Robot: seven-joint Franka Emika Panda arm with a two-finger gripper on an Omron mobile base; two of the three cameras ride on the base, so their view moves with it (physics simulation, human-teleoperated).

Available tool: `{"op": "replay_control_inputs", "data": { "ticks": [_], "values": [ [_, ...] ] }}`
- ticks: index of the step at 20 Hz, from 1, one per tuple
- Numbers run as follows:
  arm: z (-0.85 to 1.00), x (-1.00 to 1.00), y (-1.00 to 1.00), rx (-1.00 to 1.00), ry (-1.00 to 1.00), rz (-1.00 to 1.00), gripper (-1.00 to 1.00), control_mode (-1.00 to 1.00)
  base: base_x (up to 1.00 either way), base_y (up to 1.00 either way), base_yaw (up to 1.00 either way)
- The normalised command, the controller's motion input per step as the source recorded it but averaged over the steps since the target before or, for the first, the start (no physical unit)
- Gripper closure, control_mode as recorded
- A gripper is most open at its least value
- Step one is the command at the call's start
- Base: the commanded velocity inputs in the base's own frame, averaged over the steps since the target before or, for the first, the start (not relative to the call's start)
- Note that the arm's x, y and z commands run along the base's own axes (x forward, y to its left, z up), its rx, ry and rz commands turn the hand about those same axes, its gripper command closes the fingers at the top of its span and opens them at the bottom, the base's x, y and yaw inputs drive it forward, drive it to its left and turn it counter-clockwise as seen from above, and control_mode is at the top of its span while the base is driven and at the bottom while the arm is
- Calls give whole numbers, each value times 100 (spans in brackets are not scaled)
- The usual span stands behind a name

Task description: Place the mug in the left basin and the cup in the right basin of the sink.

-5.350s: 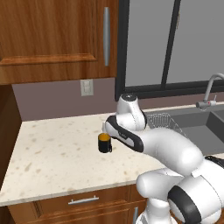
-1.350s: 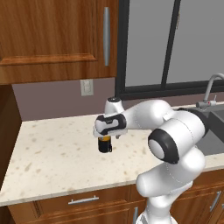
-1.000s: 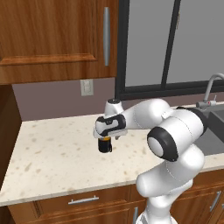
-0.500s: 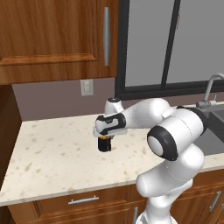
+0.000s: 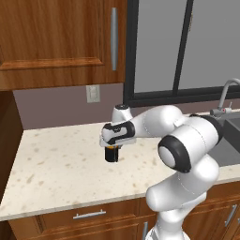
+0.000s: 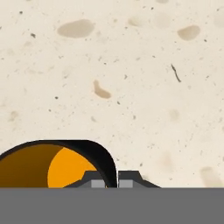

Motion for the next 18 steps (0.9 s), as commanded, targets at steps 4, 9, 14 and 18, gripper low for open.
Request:
{"op": "replay_control_inputs", "data": {
  "ticks": [4,9,14,18],
  "values": [
    [22,-13,-3,0,-3,0,100,-100,0,0,0],
    [24,-27,-7,0,-2,0,100,-100,0,0,0],
    [19,-33,-22,0,0,0,100,-100,0,0,0],
    [19,-42,-35,0,0,0,100,-100,0,0,0]
  ]
}}
